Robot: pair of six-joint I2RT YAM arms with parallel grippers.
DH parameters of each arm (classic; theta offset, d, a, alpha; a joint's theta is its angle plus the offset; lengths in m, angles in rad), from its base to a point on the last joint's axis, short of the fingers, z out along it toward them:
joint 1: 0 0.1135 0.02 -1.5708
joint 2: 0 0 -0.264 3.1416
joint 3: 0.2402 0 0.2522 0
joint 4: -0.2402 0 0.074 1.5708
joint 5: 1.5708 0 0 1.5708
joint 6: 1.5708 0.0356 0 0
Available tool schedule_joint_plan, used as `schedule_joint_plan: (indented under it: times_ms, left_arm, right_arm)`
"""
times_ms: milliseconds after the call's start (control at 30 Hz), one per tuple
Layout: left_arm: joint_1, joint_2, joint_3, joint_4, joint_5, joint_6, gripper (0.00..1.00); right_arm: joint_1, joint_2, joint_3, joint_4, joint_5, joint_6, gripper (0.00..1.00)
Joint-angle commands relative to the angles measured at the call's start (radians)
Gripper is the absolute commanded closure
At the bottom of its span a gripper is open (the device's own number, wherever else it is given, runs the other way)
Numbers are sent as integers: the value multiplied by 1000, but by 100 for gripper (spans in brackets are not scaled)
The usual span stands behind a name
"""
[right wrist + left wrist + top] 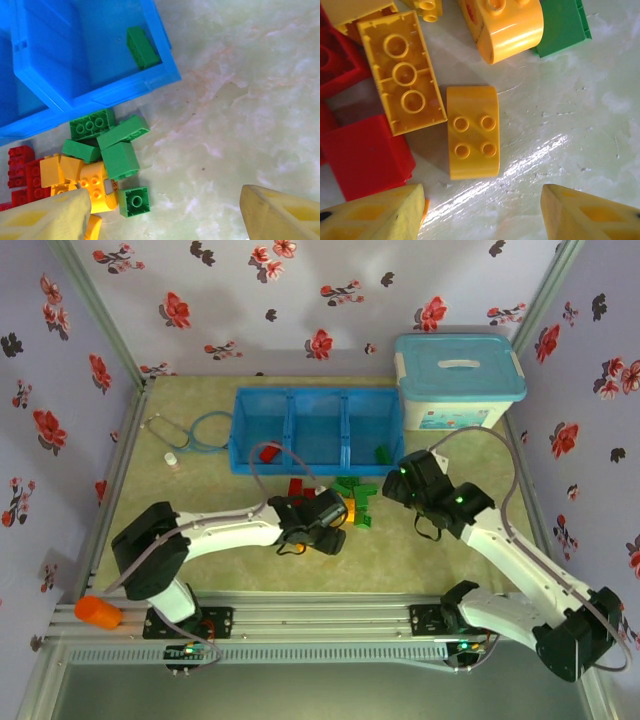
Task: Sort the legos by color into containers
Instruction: Pick up the lego from the middle-left of the table.
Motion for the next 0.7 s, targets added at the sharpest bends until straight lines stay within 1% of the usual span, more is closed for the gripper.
schedule_joint_plan:
  times_ms: [0,200,467,667]
  left_arm:
    - [-3,52,43,-37,5,29,37]
    - [-3,104,71,-52,-14,26,36]
    - [2,177,106,-57,-18,26,37]
    - [3,214,126,-59,-19,26,40]
  right_arm:
    - [-8,-63,-32,-39,27,29,21]
    - [-8,-132,-70,-45,10,46,21]
    - [-8,-169,-78,-61,5,46,21]
    - [-8,-171,-78,-54,3,42,21]
